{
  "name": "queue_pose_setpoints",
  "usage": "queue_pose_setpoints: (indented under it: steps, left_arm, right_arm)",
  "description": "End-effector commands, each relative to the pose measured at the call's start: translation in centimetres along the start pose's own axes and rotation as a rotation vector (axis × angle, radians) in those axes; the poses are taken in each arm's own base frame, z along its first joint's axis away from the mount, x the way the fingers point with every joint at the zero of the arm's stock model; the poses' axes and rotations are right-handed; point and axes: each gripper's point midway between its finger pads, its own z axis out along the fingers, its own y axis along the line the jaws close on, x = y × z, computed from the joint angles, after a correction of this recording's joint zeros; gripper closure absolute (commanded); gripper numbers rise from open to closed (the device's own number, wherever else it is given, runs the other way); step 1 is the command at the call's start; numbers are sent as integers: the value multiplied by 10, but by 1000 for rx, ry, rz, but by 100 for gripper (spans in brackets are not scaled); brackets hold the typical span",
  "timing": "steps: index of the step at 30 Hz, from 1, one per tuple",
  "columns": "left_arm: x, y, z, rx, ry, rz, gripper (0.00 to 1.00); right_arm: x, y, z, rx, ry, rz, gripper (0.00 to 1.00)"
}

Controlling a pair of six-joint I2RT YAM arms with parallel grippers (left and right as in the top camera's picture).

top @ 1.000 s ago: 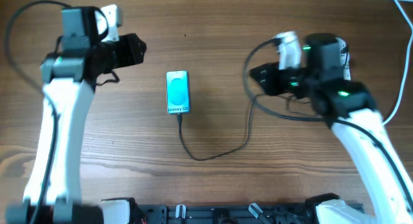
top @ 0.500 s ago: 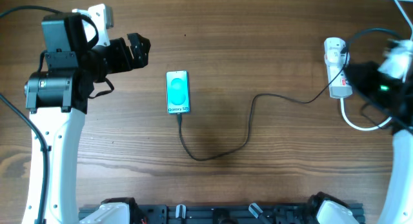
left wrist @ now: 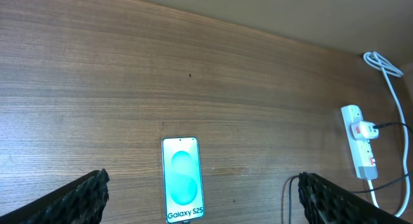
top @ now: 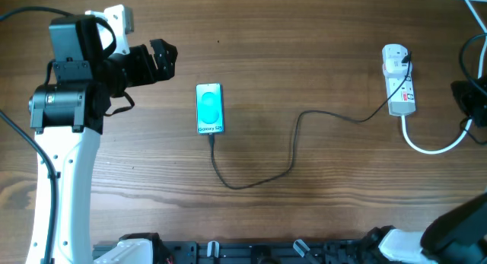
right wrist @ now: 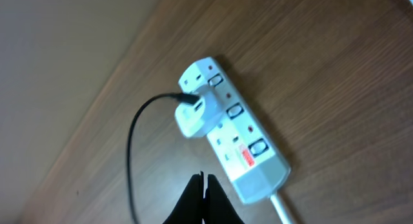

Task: Plug charger to phone and switch on socket
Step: 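Move the right gripper over the white power strip's switch, then press down the power strip switch beside the charger with the right gripper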

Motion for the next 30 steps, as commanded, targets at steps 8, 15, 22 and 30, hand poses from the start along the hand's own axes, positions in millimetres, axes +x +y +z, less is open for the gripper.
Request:
queue_pose_setpoints:
  steps: [8, 15, 22, 30]
  left_arm:
    - [-2, -2, -4, 8, -11, -1, 0]
    - [-2, -2, -4, 8, -11, -1, 0]
    - [-2, -2, -4, 8, -11, -1, 0]
    - [-2, -2, -4, 8, -11, -1, 0]
  right_arm:
    - [-23, -18, 62, -60, 72, 24, 96]
    - [-14, -16, 95, -90, 98, -43, 96]
    - [1, -20, 122, -46, 128, -83, 96]
    - [19, -39, 142, 7, 180, -91, 96]
